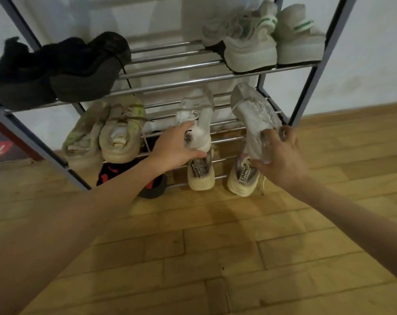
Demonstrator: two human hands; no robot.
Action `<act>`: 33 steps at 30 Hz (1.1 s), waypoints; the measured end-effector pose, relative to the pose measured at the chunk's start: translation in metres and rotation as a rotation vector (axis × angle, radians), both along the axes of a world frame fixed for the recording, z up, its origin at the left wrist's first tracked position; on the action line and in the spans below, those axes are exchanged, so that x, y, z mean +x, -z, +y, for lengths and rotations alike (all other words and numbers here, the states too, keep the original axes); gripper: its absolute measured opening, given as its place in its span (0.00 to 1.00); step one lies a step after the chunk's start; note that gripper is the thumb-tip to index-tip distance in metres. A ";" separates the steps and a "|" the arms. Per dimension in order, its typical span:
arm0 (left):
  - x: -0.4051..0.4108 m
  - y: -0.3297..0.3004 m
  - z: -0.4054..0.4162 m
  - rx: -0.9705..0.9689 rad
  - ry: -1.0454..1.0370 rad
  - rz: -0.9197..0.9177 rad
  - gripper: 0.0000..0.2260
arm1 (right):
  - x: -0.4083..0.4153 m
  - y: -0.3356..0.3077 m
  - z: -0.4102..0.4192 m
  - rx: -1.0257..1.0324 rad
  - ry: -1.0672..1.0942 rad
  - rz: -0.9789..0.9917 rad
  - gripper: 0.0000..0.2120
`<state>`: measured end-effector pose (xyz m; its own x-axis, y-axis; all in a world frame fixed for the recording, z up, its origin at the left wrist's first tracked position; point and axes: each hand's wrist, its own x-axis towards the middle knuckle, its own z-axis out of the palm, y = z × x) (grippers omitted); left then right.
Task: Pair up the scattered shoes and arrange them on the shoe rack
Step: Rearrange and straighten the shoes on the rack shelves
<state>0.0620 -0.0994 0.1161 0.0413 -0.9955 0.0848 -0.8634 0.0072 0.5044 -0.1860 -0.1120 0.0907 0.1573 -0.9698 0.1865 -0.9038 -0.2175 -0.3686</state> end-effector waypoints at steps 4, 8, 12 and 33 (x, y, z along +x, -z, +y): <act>-0.003 0.001 -0.001 -0.042 -0.021 0.016 0.39 | -0.009 -0.001 -0.007 -0.085 -0.037 -0.049 0.27; -0.006 -0.003 -0.002 -0.024 -0.024 0.021 0.38 | -0.008 -0.011 -0.032 -0.179 -0.058 -0.005 0.25; -0.004 -0.010 -0.002 0.016 -0.011 0.050 0.37 | -0.004 -0.014 -0.052 -0.221 -0.020 0.112 0.24; -0.093 0.008 -0.036 -0.306 -0.010 0.193 0.14 | -0.032 0.001 -0.031 -0.218 -0.163 0.052 0.36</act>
